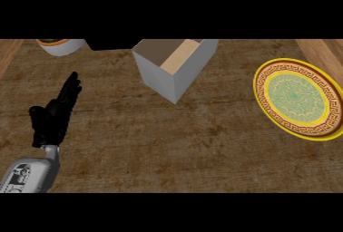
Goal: Pick the lemon from the tray and place it in the plate
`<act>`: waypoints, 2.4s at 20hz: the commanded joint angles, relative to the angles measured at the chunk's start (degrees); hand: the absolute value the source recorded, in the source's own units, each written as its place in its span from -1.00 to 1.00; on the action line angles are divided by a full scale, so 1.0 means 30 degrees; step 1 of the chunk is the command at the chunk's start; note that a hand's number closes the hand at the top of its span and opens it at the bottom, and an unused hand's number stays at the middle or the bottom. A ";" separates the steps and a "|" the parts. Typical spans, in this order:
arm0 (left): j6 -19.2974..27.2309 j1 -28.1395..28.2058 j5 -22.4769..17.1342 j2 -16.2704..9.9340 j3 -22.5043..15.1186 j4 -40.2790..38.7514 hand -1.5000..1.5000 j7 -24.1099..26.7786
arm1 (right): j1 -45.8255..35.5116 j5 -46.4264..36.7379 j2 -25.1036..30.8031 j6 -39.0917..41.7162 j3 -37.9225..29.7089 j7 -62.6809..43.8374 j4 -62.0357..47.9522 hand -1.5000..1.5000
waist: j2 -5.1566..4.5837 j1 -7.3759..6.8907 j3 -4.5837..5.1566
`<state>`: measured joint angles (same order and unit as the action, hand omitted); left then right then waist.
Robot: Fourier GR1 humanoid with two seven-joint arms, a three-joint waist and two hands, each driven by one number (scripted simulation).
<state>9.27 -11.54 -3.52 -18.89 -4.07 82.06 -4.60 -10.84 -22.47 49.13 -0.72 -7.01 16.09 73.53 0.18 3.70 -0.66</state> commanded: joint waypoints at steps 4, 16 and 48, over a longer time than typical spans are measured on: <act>-0.0003 -0.0416 0.0443 0.0819 -0.0947 -0.0002 0.00 0.0145 | -0.0135 0.4283 0.2446 0.3576 -0.3510 0.9685 -0.4858 1.00 | -0.0257 -0.1000 0.0075; -0.1146 -0.0105 0.0620 0.0641 -0.0606 0.0154 0.00 0.0575 | -0.7201 0.0718 0.0817 0.5449 -0.0382 1.2104 -1.3450 1.00 | -0.0220 -0.1983 0.0184; -0.1155 -0.0809 0.1638 0.1487 0.0152 0.0288 0.00 -0.0468 | -1.1190 0.2344 -0.2771 0.7386 -0.3851 0.9381 -2.0928 -1.00 | -0.0183 -0.1625 0.0175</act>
<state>5.18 -14.65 0.73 -14.51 -3.46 81.24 -5.26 -43.25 -20.11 36.35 16.42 -13.64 46.03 13.30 -0.41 -0.98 -0.12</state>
